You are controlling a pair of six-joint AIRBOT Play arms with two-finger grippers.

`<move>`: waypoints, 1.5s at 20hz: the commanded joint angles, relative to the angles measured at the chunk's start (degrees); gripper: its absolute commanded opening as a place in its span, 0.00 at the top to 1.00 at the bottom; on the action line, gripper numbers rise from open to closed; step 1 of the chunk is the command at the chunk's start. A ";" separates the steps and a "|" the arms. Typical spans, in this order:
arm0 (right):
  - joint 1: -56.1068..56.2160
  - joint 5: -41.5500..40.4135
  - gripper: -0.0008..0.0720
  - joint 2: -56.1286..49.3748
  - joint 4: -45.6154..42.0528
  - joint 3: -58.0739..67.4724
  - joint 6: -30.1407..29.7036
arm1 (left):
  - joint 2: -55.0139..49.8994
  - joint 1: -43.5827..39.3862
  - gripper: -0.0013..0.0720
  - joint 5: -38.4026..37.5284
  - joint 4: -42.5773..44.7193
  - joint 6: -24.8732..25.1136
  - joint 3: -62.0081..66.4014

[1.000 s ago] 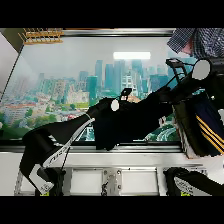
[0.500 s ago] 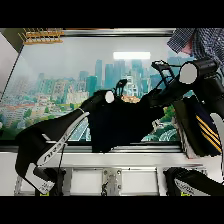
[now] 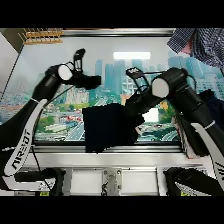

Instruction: Fold the clothes and pants, and hang the long-sleeved shirts on hangers.

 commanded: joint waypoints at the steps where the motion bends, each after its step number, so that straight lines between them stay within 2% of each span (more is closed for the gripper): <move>1: 8.48 -7.65 0.97 -3.80 0.09 0.04 4.07 | 3.82 6.99 0.98 -2.16 0.68 0.63 0.07; 3: 13.53 -15.47 0.97 -7.56 0.52 0.04 5.53 | 5.31 9.84 0.98 -2.82 0.68 0.66 0.07; 5: 18.49 -27.45 0.96 -12.50 2.16 0.04 5.77 | 6.64 12.37 0.98 -3.43 0.66 1.36 0.07; 6: 20.68 -34.16 0.86 -15.06 4.09 0.07 5.75 | 7.32 13.55 0.98 -3.87 0.66 1.51 0.07; 8: 24.76 -48.48 0.14 -19.74 11.43 0.15 2.60 | 8.59 16.06 0.98 -4.28 0.66 1.55 0.07; 9: 26.12 -52.92 0.06 -20.76 15.23 0.13 -0.52 | 9.22 17.53 0.98 -4.33 0.66 1.53 0.07; 10: 26.86 -55.08 0.06 -20.87 17.88 0.15 -2.69 | 9.86 18.97 0.98 -4.57 0.66 1.53 0.07; 12: 26.45 -54.16 0.06 -19.21 17.53 0.04 -2.89 | 11.06 21.51 0.98 -5.86 0.68 1.60 0.04; 16: 21.59 -45.53 0.07 -13.16 7.56 -4.46 -2.86 | 15.37 22.43 0.98 -4.74 0.66 3.02 -5.66; 20: 8.28 -33.44 0.07 -6.60 6.25 -17.33 -2.91 | 22.14 18.97 0.98 -2.64 0.57 3.23 -20.37; 22: -0.07 -31.08 0.06 -5.31 7.98 -23.17 -3.10 | 24.50 16.13 0.98 -1.95 0.57 3.26 -26.36; 24: -7.04 -32.46 0.06 -5.73 15.85 -27.76 -9.70 | 26.34 13.14 0.98 -0.04 0.52 3.23 -30.86; 26: -11.47 -34.27 0.06 -7.80 28.13 -30.62 -17.51 | 27.71 10.51 0.98 2.36 0.48 3.17 -34.03; 30: -10.97 -37.48 0.06 -14.71 46.69 -30.93 -28.11 | 28.26 7.17 0.98 2.40 0.50 3.17 -35.58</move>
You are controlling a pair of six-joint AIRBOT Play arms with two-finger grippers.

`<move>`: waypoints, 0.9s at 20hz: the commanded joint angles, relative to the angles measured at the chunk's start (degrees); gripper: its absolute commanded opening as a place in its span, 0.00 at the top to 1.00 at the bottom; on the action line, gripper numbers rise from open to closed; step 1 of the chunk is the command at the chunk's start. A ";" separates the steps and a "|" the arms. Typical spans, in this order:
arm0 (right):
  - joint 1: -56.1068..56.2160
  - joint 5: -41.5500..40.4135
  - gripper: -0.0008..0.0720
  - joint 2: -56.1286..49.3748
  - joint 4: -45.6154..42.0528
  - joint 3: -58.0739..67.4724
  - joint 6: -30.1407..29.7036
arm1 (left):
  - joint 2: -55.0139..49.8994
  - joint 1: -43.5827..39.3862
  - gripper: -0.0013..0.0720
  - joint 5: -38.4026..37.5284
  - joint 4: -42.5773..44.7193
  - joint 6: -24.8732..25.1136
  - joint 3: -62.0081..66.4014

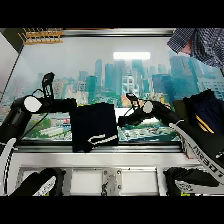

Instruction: Fold the clothes and pants, and hang the long-sleeved shirts on hangers.

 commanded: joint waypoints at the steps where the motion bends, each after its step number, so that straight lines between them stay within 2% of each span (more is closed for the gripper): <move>1: -0.37 -2.75 0.06 -5.18 20.09 -1.49 -11.65 | 0.79 -2.89 0.98 1.16 -0.04 0.00 -2.01; 4: 3.82 -5.57 0.09 -8.66 31.45 -0.74 -16.87 | 0.79 -3.21 0.98 1.77 -0.11 -0.24 -2.01; 8: 10.05 -7.50 0.41 -12.09 36.24 3.06 -18.01 | 0.79 -3.17 0.98 1.75 -0.39 -0.24 -2.01; 9: 11.52 -7.74 0.60 -12.76 36.26 4.22 -18.03 | 0.79 -3.17 0.98 1.73 -0.39 -0.26 -2.01; 10: 12.66 -7.91 0.95 -13.18 36.20 5.38 -19.19 | 0.79 -3.17 0.98 1.70 -0.44 -0.33 -2.01; 12: 12.96 -7.65 0.97 -12.68 33.90 7.04 -19.23 | 0.79 -3.17 0.98 1.53 -0.44 -0.90 -2.01; 13: 11.78 -7.04 0.97 -11.45 28.46 7.87 -15.34 | 0.79 -3.17 0.98 1.31 -0.44 -0.90 -2.01; 16: 2.75 1.81 0.97 -4.37 3.19 10.95 -1.01 | 0.79 -3.17 0.98 1.07 -0.42 -0.90 -2.01; 18: -5.75 11.26 0.97 1.20 -8.98 13.51 2.75 | 0.79 -3.17 0.98 1.09 -0.42 -0.90 -2.01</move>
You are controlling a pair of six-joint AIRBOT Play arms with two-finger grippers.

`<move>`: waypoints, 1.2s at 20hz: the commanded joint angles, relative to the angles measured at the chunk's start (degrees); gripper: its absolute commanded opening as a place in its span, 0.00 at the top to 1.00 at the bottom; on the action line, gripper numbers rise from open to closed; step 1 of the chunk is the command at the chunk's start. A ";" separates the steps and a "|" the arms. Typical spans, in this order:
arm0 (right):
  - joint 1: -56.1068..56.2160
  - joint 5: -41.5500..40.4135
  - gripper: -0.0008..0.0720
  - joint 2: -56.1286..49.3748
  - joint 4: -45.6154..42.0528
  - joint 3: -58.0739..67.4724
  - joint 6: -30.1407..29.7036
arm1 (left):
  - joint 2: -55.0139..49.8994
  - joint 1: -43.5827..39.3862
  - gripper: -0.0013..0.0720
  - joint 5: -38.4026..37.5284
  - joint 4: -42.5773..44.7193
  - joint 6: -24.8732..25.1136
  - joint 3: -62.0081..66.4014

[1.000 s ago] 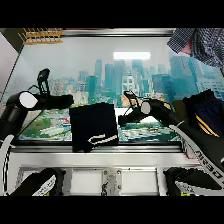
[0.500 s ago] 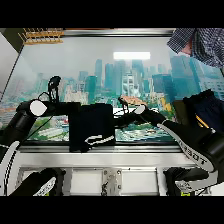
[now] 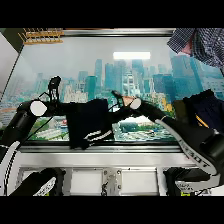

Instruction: Fold the clothes and pants, and hang the long-sleeved shirts on hangers.

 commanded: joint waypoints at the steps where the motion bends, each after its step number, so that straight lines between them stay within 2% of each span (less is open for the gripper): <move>1: -13.60 15.78 0.97 8.92 -23.96 4.72 9.01 | 0.04 -0.04 0.98 -0.11 -0.04 -0.13 -0.02; 4: -28.30 23.08 0.97 16.37 -30.51 8.35 9.01 | 0.04 -0.04 0.98 0.15 -0.02 -0.13 -0.02; 9: -50.99 24.46 0.97 25.00 -32.02 12.07 9.97 | 0.04 -0.04 0.98 0.48 -0.02 -0.11 -0.02; 12: -60.74 23.58 0.97 29.16 -31.78 12.76 10.10 | 0.04 -0.04 0.98 0.55 0.00 -0.11 -0.02; 16: -67.98 21.88 0.97 34.58 -32.35 12.76 14.43 | 0.04 -0.04 0.98 0.92 0.00 -0.09 -0.02; 18: -69.81 22.93 0.97 36.52 -36.65 12.76 18.29 | 0.04 -0.04 0.98 0.90 0.02 -0.07 -0.02; 24: -70.82 36.79 0.97 39.67 -51.91 9.99 23.85 | 0.04 -0.04 0.98 0.90 0.02 -0.04 -0.02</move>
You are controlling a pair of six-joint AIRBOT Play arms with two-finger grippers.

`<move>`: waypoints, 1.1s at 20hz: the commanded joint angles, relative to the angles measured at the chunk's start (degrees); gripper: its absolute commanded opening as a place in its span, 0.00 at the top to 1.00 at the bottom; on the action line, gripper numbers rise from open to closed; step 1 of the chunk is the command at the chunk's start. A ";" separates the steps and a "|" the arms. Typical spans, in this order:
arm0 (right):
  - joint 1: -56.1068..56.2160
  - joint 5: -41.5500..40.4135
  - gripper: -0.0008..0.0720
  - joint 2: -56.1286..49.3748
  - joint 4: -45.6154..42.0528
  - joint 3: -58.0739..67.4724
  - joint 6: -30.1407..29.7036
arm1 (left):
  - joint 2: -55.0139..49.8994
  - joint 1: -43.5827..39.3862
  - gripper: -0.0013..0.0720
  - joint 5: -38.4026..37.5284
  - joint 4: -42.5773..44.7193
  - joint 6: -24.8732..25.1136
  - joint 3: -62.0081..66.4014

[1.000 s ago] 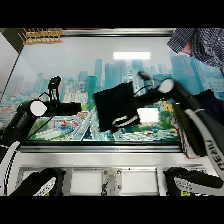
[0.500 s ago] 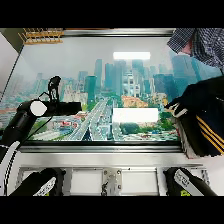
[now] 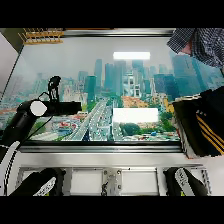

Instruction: Fold the clothes and pants, and hang the long-sleeved shirts on hangers.

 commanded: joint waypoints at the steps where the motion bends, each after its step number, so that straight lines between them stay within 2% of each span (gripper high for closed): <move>1: -0.76 7.96 0.97 2.62 -9.40 -3.28 3.72 | 0.04 -0.04 0.98 0.02 0.07 -0.04 -0.02; 8: -0.76 8.46 0.97 8.50 -18.36 -17.35 5.84 | 0.04 -0.04 0.98 -0.02 0.09 0.66 -0.02; 15: -0.76 -2.08 0.97 8.00 -18.69 -27.36 5.86 | 0.04 -0.04 0.98 -0.22 0.07 0.63 -0.02; 22: -0.76 -4.55 0.96 2.05 -18.73 -29.09 5.84 | 0.04 -0.04 0.98 -0.96 0.04 0.61 -0.02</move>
